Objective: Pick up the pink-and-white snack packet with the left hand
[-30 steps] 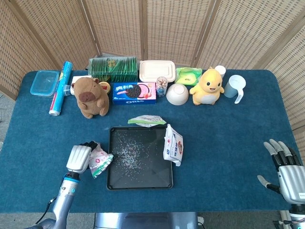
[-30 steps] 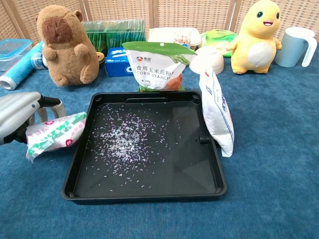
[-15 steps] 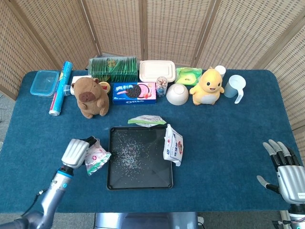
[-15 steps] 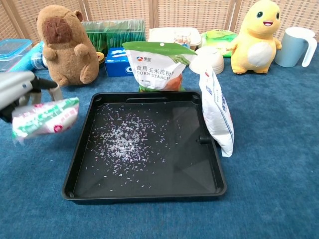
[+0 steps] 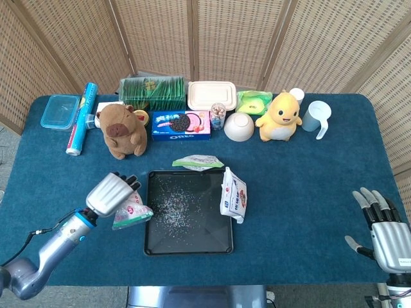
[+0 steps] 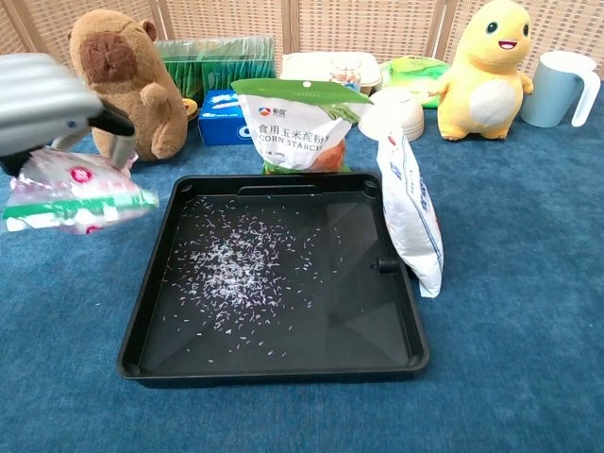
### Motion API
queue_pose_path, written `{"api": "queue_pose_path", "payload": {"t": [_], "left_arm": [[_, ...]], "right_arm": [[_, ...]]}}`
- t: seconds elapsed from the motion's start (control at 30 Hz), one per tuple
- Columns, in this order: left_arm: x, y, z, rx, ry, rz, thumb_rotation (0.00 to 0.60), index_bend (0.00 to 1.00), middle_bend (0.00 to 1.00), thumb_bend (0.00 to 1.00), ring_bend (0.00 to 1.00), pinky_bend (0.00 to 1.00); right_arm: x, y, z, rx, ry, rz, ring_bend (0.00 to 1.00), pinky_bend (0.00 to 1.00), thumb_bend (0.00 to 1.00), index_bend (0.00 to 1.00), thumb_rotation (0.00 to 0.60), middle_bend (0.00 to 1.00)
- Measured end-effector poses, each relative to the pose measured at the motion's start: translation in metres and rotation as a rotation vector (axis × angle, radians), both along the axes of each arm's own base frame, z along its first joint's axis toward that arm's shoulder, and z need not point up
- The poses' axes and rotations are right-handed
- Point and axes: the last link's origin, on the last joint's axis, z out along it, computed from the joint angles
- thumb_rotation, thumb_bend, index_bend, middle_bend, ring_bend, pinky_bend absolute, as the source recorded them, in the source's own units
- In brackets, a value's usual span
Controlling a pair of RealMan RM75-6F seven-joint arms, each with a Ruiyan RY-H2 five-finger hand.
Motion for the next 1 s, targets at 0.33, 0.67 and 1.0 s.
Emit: {"api": "queue_pose_path", "payload": {"t": [0.33, 0.67, 1.0], "left_arm": [[0.034, 0.009, -0.004, -0.033, 0.289, -0.105, 0.6, 0.9, 0.72, 0.51, 0.68, 0.67], [0.056, 0.016, -0.005, -0.019, 0.388, -0.097, 0.6, 0.94, 0.72, 0.57, 0.68, 0.64], [0.077, 0.02, -0.006, 0.11, 0.65, -0.256, 0.6, 0.94, 0.72, 0.58, 0.65, 0.63]], "right_arm": [[-0.002, -0.002, 0.0, 0.0, 0.004, -0.009, 0.07, 0.09, 0.0, 0.03, 0.6, 0.05], [-0.004, -0.003, -0.002, 0.003, 0.017, -0.018, 0.07, 0.09, 0.0, 0.03, 0.6, 0.05], [-0.003, -0.002, -0.001, -0.003, 0.014, -0.016, 0.07, 0.09, 0.0, 0.03, 0.6, 0.05]]}}
